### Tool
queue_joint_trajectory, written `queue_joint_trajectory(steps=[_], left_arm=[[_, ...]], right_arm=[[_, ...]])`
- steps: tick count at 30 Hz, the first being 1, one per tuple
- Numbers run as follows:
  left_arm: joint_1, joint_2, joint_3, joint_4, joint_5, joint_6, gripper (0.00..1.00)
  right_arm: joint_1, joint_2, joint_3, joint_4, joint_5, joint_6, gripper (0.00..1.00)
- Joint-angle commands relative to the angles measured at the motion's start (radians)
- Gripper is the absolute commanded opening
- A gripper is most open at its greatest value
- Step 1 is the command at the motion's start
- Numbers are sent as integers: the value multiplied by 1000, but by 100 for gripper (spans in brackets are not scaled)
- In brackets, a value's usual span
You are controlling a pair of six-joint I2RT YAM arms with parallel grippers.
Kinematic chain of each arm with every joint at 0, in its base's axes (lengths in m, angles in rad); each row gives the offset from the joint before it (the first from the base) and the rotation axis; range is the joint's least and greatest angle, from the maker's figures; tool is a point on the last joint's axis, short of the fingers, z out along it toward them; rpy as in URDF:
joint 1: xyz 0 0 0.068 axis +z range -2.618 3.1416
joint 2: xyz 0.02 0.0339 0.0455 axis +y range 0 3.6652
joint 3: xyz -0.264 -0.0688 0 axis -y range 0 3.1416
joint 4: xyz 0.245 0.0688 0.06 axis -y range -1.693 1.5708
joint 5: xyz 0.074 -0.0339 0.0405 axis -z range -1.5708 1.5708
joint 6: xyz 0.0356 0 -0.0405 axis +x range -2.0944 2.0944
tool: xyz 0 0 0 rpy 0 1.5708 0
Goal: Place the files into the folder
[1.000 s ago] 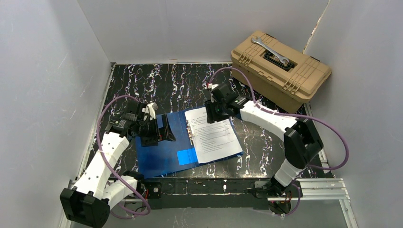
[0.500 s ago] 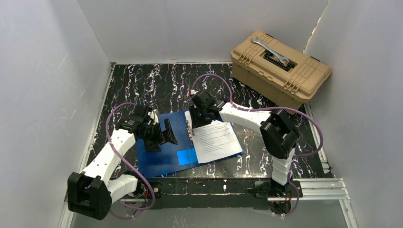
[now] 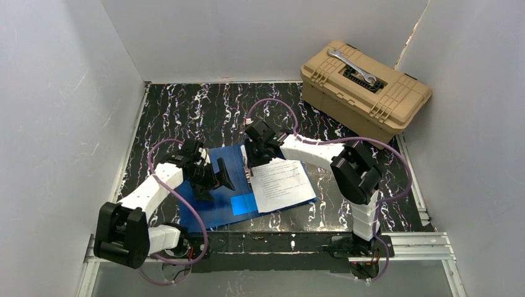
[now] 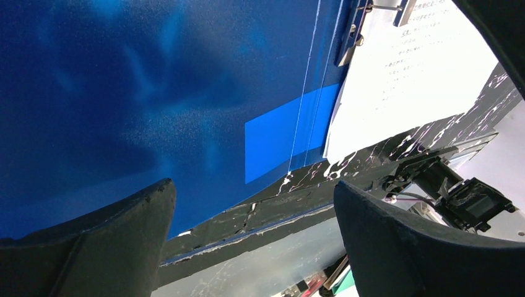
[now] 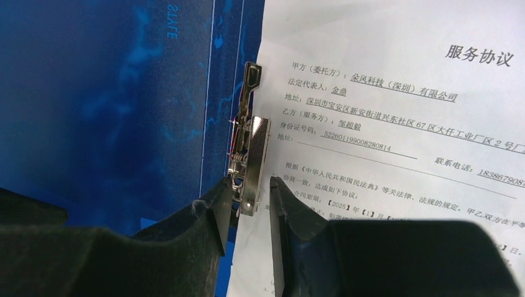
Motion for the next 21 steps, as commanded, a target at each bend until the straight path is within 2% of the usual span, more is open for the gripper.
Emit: queue_joint_trajectory(steps=[1, 21], left_arm=[[5, 24, -18, 33, 23, -11, 98], [4, 86, -59, 95, 28, -24, 98]], right_arm=[[1, 27, 36, 37, 5, 22, 36], [12, 52, 24, 47, -15, 31, 29]])
